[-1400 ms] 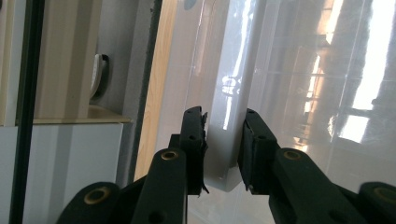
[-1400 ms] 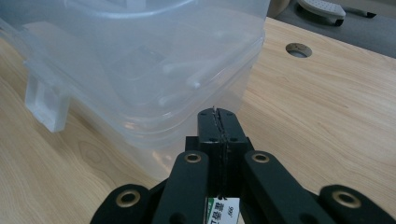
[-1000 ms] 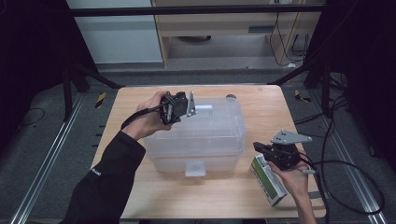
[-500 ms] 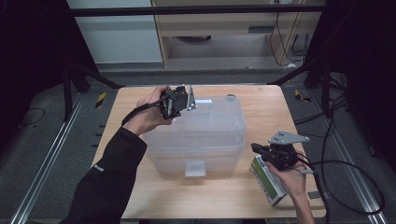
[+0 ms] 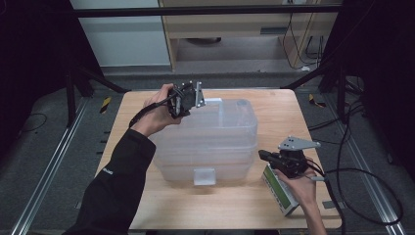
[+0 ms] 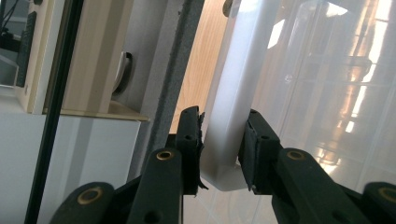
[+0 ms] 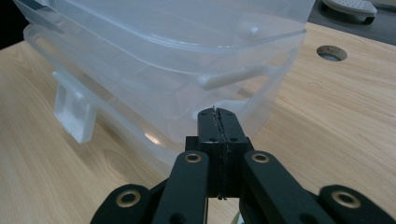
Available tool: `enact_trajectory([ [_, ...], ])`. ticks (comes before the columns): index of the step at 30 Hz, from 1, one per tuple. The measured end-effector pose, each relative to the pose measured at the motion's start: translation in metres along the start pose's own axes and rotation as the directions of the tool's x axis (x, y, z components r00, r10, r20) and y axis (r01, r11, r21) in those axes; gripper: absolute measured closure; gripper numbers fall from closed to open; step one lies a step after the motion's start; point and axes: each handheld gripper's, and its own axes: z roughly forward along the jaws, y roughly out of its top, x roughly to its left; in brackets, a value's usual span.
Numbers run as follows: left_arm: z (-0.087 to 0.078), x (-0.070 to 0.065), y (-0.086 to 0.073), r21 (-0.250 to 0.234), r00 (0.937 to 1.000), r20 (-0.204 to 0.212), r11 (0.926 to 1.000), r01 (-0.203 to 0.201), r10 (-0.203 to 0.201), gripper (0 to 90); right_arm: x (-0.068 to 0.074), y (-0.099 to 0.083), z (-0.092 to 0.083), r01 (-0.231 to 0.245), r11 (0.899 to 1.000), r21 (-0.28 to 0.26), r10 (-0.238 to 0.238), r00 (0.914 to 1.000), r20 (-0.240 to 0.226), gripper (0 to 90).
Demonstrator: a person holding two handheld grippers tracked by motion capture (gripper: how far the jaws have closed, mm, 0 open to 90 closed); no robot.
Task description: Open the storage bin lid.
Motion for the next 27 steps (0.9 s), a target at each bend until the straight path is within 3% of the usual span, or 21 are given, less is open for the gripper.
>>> enact_trajectory([
  [13,0.004,0.006,0.000,-0.002,0.9997,-0.001,0.9997,0.023,-0.023,70.0,-0.001,0.016,0.008,-0.008,0.998,-0.063,0.007,0.9999,-0.013,90.0],
  [20,0.003,0.004,-0.003,-0.024,0.9989,0.000,0.9986,0.047,-0.047,69.1,-0.002,0.016,0.009,-0.023,0.998,-0.061,0.023,0.9997,-0.006,90.0],
  [27,-0.011,0.003,-0.011,-0.048,0.9964,-0.002,0.9953,0.085,-0.085,60.1,-0.002,0.015,0.010,-0.019,0.998,-0.055,0.019,0.9998,-0.003,90.0],
])
